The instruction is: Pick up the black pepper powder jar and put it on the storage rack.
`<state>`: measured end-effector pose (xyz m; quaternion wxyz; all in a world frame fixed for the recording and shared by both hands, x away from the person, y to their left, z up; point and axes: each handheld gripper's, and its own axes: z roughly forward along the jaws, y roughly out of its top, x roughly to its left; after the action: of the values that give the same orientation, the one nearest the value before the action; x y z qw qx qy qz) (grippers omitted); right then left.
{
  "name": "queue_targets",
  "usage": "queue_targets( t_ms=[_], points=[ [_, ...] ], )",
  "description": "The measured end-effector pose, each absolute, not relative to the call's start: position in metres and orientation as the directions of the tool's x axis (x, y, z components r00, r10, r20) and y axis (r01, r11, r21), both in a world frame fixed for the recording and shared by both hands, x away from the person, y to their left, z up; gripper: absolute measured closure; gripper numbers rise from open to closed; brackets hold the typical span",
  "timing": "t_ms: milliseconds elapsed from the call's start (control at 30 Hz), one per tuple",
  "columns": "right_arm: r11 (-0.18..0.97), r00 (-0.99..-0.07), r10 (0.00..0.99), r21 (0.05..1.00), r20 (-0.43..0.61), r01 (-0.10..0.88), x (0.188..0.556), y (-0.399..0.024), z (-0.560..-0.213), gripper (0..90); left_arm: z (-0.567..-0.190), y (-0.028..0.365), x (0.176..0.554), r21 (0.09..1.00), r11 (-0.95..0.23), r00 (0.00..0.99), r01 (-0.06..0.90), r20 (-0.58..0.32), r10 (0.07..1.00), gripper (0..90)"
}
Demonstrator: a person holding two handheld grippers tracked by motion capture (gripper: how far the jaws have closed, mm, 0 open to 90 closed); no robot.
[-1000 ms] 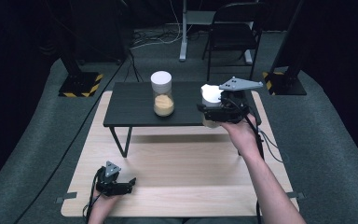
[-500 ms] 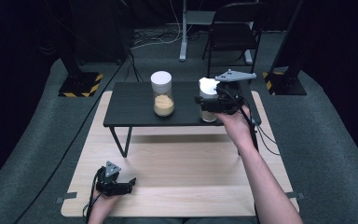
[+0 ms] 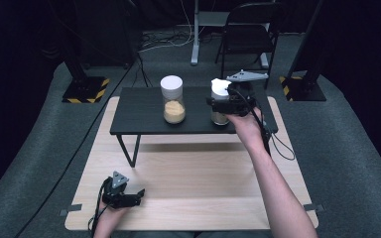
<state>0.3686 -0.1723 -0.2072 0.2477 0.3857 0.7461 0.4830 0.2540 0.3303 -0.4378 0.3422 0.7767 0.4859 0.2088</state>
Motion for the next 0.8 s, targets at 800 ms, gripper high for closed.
queue_targets(
  t_ms=[800],
  points=[
    [0.229, -0.582, 0.813, 0.907, 0.023, 0.355, 0.3766, -0.1757, -0.2080, 25.1, -0.4379, 0.3302, 0.2539, 0.735, -0.293, 0.441, 0.612, -0.009, 0.898, 7.5]
  ],
)
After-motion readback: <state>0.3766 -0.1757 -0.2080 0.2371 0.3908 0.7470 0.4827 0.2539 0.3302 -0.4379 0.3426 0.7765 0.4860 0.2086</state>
